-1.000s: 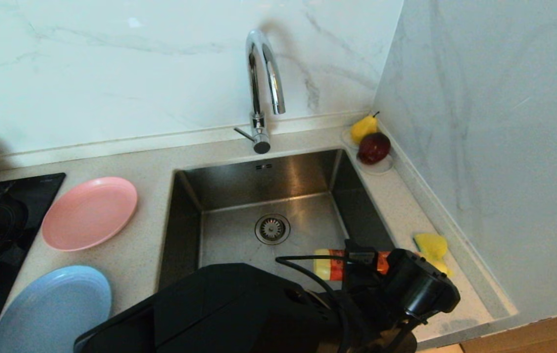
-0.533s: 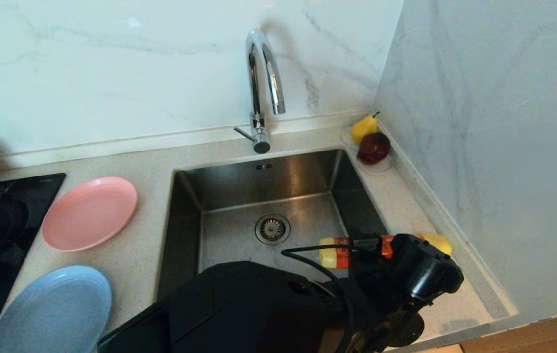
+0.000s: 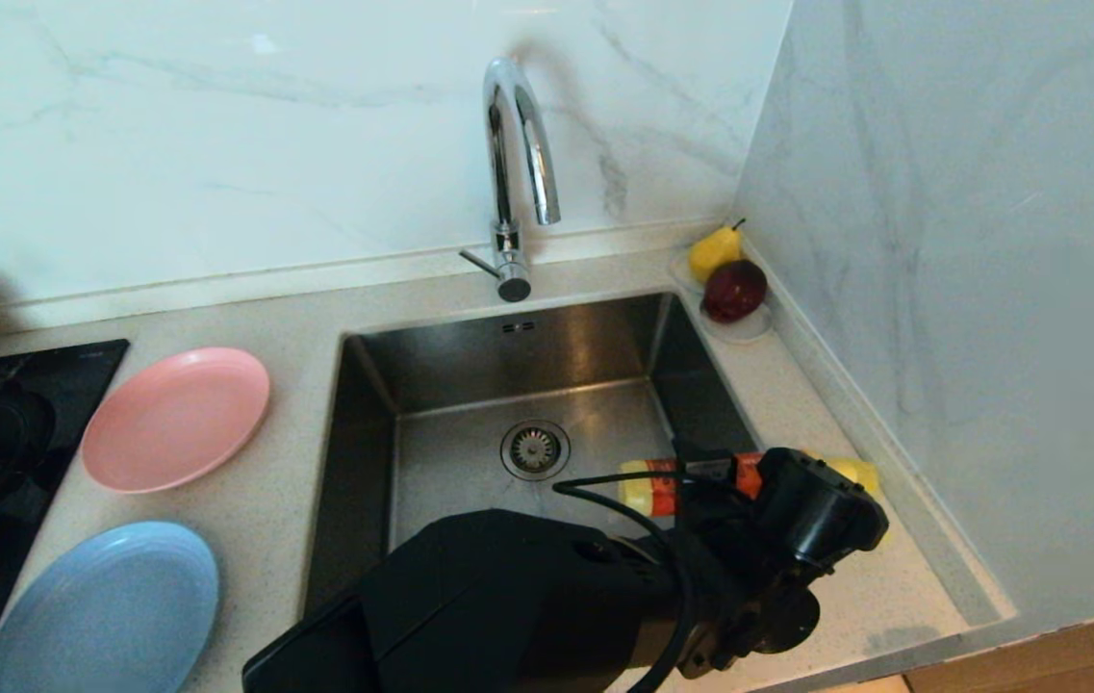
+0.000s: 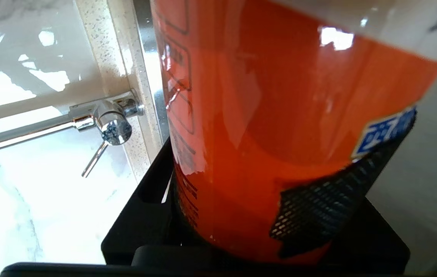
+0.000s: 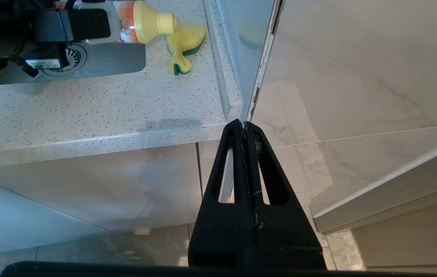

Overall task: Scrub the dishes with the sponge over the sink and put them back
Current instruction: Squeeze it onto the sponge

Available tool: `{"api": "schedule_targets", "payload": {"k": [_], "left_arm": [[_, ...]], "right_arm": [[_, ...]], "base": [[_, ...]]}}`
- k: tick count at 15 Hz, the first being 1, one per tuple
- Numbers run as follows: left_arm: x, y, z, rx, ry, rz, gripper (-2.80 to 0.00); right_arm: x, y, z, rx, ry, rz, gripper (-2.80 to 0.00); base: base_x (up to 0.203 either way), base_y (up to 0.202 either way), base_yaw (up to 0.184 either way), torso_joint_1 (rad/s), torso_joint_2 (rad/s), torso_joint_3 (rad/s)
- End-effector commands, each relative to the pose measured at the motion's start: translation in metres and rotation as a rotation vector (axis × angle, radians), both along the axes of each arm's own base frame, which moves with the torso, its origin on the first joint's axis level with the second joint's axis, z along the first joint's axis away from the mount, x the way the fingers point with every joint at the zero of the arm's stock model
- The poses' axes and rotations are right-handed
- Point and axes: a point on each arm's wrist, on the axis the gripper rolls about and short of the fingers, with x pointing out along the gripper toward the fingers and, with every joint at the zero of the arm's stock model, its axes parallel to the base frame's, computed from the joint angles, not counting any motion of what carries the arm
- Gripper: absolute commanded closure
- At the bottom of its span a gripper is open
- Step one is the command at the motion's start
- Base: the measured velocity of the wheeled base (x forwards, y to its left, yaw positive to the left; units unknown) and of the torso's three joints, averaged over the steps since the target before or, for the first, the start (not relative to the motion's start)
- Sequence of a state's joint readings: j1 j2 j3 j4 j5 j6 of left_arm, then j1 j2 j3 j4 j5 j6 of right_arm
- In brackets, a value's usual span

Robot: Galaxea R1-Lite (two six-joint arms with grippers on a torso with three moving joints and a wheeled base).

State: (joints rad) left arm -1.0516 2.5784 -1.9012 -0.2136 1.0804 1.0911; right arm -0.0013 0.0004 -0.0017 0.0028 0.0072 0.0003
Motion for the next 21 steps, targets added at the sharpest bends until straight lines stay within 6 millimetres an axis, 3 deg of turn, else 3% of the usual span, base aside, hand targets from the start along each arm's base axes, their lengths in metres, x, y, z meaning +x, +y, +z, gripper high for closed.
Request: {"api": "schedule_targets", "payload": {"k": [1, 8, 15, 21], "left_arm": [[0.003, 0.000, -0.002, -0.002, -0.007, 0.009, 0.00], [0.004, -0.001, 0.002, -0.020, -0.018, 0.006, 0.00], [0.003, -0.001, -0.006, 0.003, -0.003, 0.003, 0.00], [0.003, -0.002, 0.006, -0.085, -0.038, 0.013, 0.00]], "right_arm": [[0.000, 0.000, 0.000, 0.000, 0.000, 0.000, 0.00], [0.000, 0.000, 0.000, 0.000, 0.000, 0.000, 0.00], [0.000, 0.000, 0.000, 0.000, 0.000, 0.001, 0.00], [0.000, 0.000, 0.000, 0.000, 0.000, 0.000, 0.00]], "base": [[0.000, 0.000, 0.000, 0.000, 0.00, 0.000], [0.000, 0.000, 0.000, 0.000, 0.00, 0.000], [0.000, 0.000, 0.000, 0.000, 0.00, 0.000], [0.000, 0.000, 0.000, 0.000, 0.00, 0.000]]}}
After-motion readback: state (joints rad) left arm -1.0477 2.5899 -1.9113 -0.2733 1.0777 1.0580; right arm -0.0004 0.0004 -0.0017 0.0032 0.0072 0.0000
